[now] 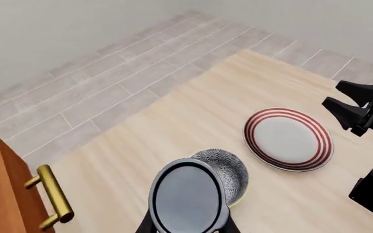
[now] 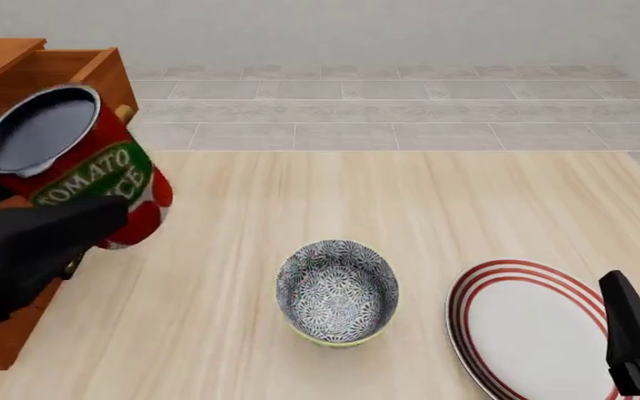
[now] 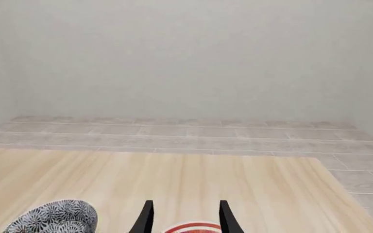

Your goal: Put the ketchup in the top drawer of the cabinet.

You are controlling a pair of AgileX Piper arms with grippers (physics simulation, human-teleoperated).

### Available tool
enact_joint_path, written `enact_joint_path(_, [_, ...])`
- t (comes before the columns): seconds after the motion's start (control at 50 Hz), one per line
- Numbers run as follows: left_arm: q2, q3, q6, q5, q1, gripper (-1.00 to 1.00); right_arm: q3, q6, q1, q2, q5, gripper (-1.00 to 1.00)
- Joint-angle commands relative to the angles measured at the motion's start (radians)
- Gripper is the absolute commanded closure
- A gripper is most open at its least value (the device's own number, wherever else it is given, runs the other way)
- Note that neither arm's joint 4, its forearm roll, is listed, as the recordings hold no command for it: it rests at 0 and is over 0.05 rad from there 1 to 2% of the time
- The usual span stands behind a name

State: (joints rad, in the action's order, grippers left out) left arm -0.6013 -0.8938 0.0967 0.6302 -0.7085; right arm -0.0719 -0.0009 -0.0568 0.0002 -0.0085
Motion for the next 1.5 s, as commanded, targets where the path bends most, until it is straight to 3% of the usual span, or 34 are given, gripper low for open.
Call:
enact_joint_path(0.02, [0.05, -0.162, -0.001, 0.205, 0.063, 1.0, 0.002, -0.003, 0.001, 0.0, 0.0, -1.0])
enact_joint_path(0.14, [0.065, -0.207, 0.053, 0.297, 0.118, 1.0, 0.014, -0.003, 0.0, 0.0, -0.009, -1.0])
enact_joint_path(0.28, [0.042, -0.334, 0.099, 0.429, 0.186, 1.0, 0.014, -0.006, 0.001, 0.0, -0.009, -1.0])
enact_joint_path(0.44, [0.005, -0.457, 0.102, 0.495, 0.267, 1.0, 0.008, -0.009, -0.003, 0.0, -0.004, -1.0])
enact_joint_path(0.56, [-0.027, -0.503, 0.127, 0.518, 0.276, 1.0, 0.007, -0.009, -0.003, 0.0, -0.001, -1.0])
enact_joint_path(1.0, [-0.06, -0.405, 0.135, 0.469, 0.471, 1.0, 0.008, -0.011, -0.003, 0.0, 0.002, -1.0])
enact_joint_path(1.2, [-0.125, -0.48, 0.155, 0.474, 0.549, 1.0, 0.009, -0.014, -0.003, 0.0, 0.001, -1.0])
enact_joint_path(1.5, [-0.167, -0.44, 0.135, 0.411, 0.633, 1.0, 0.017, -0.017, -0.004, 0.0, -0.003, -1.0])
